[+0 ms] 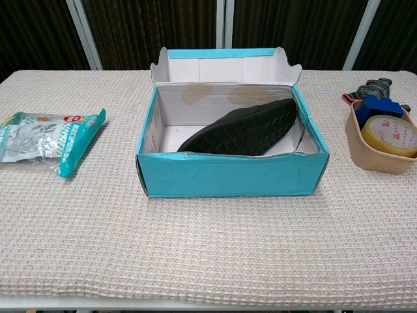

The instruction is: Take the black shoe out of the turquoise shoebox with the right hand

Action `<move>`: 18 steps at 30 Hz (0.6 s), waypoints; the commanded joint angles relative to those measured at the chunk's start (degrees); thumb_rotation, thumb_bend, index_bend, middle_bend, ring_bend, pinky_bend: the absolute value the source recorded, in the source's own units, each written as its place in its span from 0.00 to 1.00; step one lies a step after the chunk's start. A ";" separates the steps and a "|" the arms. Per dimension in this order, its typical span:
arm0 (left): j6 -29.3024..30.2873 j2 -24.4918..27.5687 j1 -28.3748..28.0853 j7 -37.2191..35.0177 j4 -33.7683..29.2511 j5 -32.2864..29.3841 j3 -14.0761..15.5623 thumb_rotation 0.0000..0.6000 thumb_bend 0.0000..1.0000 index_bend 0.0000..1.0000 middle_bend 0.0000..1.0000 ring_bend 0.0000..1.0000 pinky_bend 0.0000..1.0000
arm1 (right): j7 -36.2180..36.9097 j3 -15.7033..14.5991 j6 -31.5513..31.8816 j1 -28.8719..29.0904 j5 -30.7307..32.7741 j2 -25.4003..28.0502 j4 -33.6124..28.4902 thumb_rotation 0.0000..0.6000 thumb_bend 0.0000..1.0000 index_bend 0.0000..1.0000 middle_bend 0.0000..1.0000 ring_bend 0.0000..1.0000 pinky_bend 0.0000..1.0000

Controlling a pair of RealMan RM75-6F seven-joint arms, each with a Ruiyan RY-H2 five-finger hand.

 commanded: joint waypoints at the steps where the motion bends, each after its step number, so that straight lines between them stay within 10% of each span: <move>1: -0.34 -0.03 -0.02 -0.13 0.08 -0.19 0.16 1.00 0.00 0.24 0.26 0.15 0.14 | 0.12 -0.10 -0.16 0.11 -0.13 -0.12 0.11 1.00 0.07 0.13 0.16 0.00 0.10; 18: 0.83 0.11 0.16 -1.27 0.08 1.00 0.07 1.00 0.00 0.24 0.26 0.15 0.14 | 6.68 2.65 -14.41 14.18 -6.60 0.62 -0.18 1.00 0.07 0.12 0.20 0.01 0.12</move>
